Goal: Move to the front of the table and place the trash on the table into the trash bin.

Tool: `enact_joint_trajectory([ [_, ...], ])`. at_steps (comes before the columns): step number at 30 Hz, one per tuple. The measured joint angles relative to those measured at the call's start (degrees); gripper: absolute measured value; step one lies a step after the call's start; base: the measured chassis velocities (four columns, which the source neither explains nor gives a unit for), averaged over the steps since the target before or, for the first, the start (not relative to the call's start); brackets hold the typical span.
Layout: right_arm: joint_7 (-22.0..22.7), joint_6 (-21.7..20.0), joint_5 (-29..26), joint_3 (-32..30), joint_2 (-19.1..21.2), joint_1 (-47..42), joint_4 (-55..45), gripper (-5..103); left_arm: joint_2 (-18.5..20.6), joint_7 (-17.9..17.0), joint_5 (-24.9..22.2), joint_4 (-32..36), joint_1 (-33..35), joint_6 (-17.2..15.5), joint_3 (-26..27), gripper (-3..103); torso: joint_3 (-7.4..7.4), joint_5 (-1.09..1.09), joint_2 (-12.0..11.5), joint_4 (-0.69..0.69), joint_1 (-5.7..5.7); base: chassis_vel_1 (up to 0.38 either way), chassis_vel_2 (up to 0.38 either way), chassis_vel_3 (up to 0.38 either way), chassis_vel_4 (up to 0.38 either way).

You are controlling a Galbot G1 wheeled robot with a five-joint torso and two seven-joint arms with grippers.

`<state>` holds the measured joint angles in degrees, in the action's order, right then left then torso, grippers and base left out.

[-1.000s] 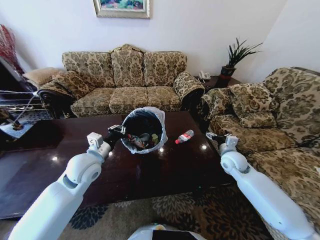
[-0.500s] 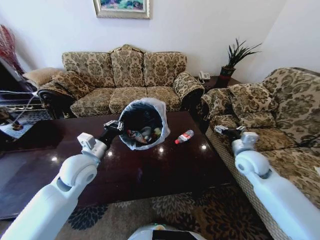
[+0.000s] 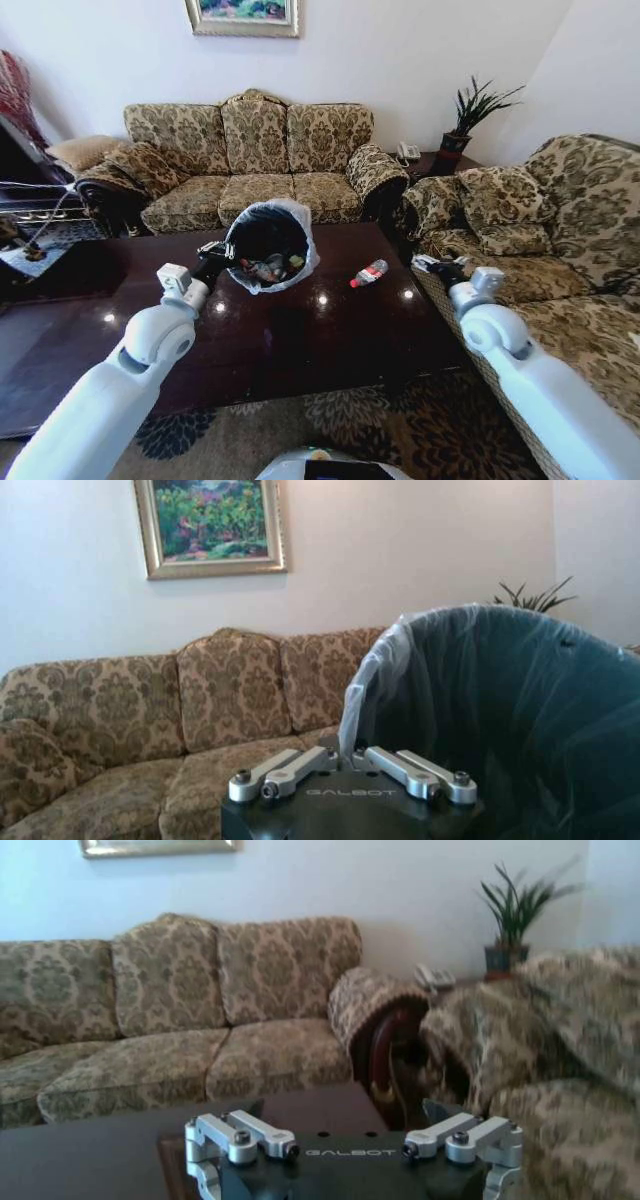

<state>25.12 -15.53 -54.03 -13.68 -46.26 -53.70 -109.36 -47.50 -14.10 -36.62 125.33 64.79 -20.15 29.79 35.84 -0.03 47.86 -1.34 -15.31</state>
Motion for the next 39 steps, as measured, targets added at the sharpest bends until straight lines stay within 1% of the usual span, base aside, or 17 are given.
enact_joint_trajectory([
  [2,1.6,1.4,-0.7,3.7,-1.5,2.8,3.7,100,0.2,0.6,-0.1,-0.5,-0.4,0.1,-0.3,2,0.00,0.02,0.0,0.00,0.00,0.000,0.000,0.000,0.000],
  [3,1.6,1.4,-0.7,3.7,-1.5,2.8,3.7,100,0.2,0.6,-0.1,-0.5,-0.4,0.1,-0.3,2,0.00,0.02,0.0,0.00,0.00,0.000,0.000,0.000,0.000],
  [4,2.2,1.9,-0.8,5.5,-2.8,4.5,6.0,100,0.4,0.8,-0.2,-1.0,-0.7,0.2,-0.6,2,0.00,0.03,0.0,-0.03,0.00,0.000,0.000,0.000,0.000],
  [5,2.7,2.1,-0.8,6.7,-3.8,5.6,7.5,100,0.5,1.0,-0.3,-1.2,-0.8,0.2,-0.6,2,0.00,0.01,0.0,0.01,0.00,0.000,0.000,0.000,0.000],
  [6,3.2,2.1,-0.8,7.8,-4.9,6.8,8.9,100,0.6,1.1,-0.4,-1.4,-0.9,0.3,-0.6,2,0.01,0.02,0.0,0.01,0.00,0.000,0.000,0.000,0.000],
  [7,3.2,2.1,-0.8,7.8,-4.9,6.8,8.9,100,0.6,1.1,-0.4,-1.4,-0.9,0.3,-0.6,2,0.01,0.02,0.0,0.01,0.00,0.000,0.000,0.000,0.000],
  [9,4.0,2.5,-0.5,10.6,-9.1,10.0,14.0,100,0.7,1.3,-0.6,-1.8,-0.9,0.6,-0.6,2,0.00,0.01,0.0,-0.04,0.00,0.000,0.000,0.000,0.000],
  [11,3.1,2.6,-0.1,11.8,-11.5,11.0,17.4,100,0.7,1.3,-0.7,-2.4,-1.0,0.7,-0.6,2,0.00,0.01,0.0,-0.03,0.00,0.000,0.000,0.000,0.000],
  [14,2.1,2.7,0.9,12.7,-13.5,11.6,20.2,100,0.7,1.3,-0.7,-3.0,-1.3,0.7,-0.6,2,0.01,0.00,0.0,0.00,0.00,0.000,0.000,0.000,0.000],
  [16,1.9,2.7,1.1,12.9,-13.9,11.8,20.8,100,0.7,1.3,-0.7,-3.0,-1.4,0.7,-0.6,2,0.01,0.00,0.0,0.00,0.00,0.000,0.000,0.000,0.000],
  [18,-0.1,3.6,3.7,13.6,-16.7,13.3,25.7,100,0.7,1.6,-0.8,-3.7,-1.6,1.0,-0.8,2,0.00,0.00,0.0,0.03,0.00,0.000,0.000,0.000,0.000],
  [19,-1.2,4.1,5.0,13.7,-18.1,14.3,28.3,100,0.7,1.8,-0.8,-3.9,-1.6,1.1,-0.8,2,0.00,0.00,0.0,0.00,0.00,0.000,0.000,0.000,0.000],
  [20,-1.2,4.1,5.0,13.7,-18.1,14.3,28.3,100,0.7,1.8,-0.8,-3.9,-1.6,1.1,-0.8,2,0.00,0.00,0.0,0.00,0.00,0.000,0.000,0.000,0.000],
  [23,-2.2,4.5,6.0,13.5,-21.6,16.9,34.1,100,0.7,2.2,-0.8,-4.2,-1.5,1.2,-0.8,2,0.00,0.00,0.0,-0.04,0.00,0.000,0.000,0.000,0.000],
  [29,-3.4,4.4,6.5,13.0,-24.7,19.0,39.4,100,0.8,2.7,-0.9,-4.7,-1.6,1.5,-0.7,2,0.00,0.01,0.0,-0.01,0.00,0.000,0.000,0.000,0.000],
  [31,-3.3,3.4,6.0,12.7,-25.7,19.6,41.1,100,0.8,2.9,-0.9,-5.1,-1.7,1.6,-0.8,2,0.00,0.02,0.0,-0.01,0.00,0.000,0.000,0.000,0.000],
  [39,-5.2,3.2,6.0,11.6,-26.5,20.2,44.1,100,0.3,3.6,-1.3,-5.4,-1.4,1.7,-1.3,2,0.00,0.03,0.0,-0.01,0.00,0.000,0.000,0.000,0.000],
])
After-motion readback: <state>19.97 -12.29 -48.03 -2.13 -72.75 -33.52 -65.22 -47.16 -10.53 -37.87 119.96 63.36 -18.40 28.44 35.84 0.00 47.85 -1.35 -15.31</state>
